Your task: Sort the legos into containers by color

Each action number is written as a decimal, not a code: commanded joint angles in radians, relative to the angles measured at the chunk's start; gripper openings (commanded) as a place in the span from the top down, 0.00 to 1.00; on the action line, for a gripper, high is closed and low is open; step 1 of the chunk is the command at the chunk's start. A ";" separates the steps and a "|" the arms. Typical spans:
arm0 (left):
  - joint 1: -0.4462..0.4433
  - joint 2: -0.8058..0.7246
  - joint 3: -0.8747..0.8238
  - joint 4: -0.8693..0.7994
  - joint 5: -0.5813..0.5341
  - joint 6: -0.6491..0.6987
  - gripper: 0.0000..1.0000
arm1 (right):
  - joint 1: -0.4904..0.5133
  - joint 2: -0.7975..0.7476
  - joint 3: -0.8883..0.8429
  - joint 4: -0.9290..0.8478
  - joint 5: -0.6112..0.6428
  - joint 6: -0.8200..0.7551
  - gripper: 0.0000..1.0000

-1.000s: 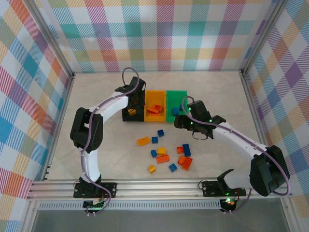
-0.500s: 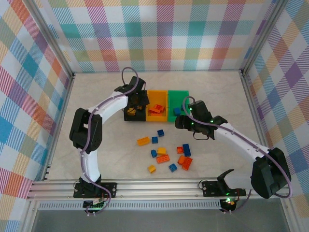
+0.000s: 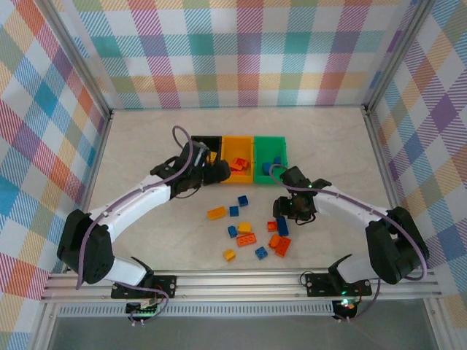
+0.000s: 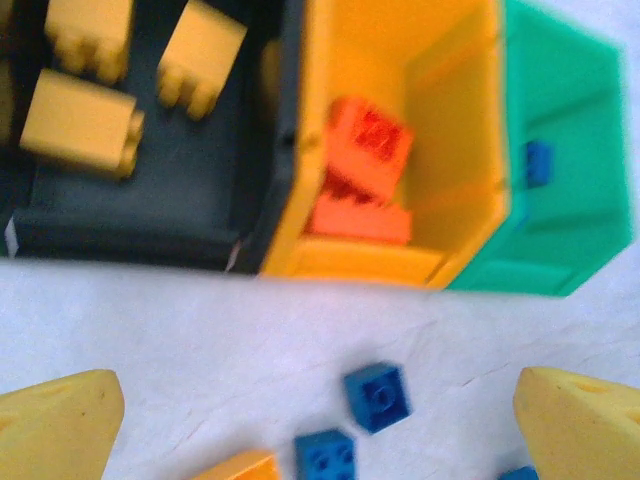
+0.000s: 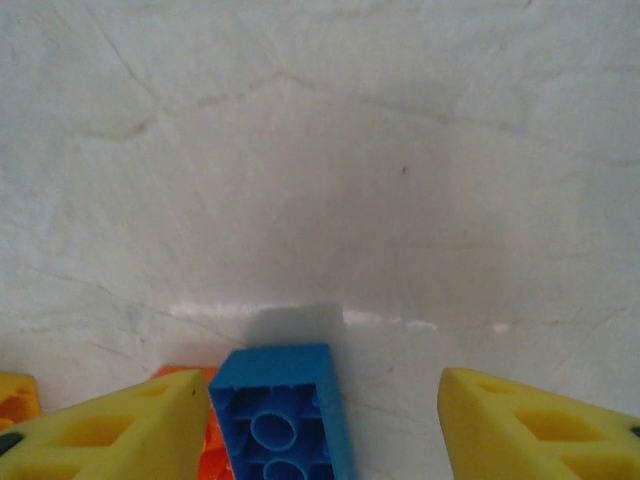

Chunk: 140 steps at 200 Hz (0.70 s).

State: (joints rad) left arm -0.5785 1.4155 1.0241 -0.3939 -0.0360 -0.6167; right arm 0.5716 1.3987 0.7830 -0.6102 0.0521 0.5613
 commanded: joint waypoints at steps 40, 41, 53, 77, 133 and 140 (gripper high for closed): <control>0.003 -0.092 -0.126 0.055 0.015 -0.041 0.00 | 0.068 -0.033 -0.009 -0.090 0.002 -0.011 0.35; 0.003 -0.093 -0.128 0.056 0.016 -0.041 0.00 | 0.068 -0.033 -0.010 -0.090 0.002 -0.010 0.35; 0.004 -0.088 -0.132 0.059 0.017 -0.039 0.00 | 0.068 -0.018 -0.014 -0.092 0.005 -0.005 0.36; 0.003 -0.078 -0.131 0.058 0.022 -0.034 0.00 | 0.068 0.015 -0.017 -0.117 0.056 0.023 0.43; 0.003 -0.082 -0.139 0.061 0.021 -0.032 0.00 | 0.060 -0.005 -0.006 -0.145 0.148 0.047 0.46; 0.004 -0.082 -0.140 0.061 0.022 -0.034 0.00 | 0.062 -0.018 -0.013 -0.117 0.118 0.038 0.42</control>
State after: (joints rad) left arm -0.5785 1.3468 0.8963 -0.3443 -0.0162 -0.6407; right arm 0.6346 1.4036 0.7784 -0.7170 0.1574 0.5915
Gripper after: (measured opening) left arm 0.997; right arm 0.538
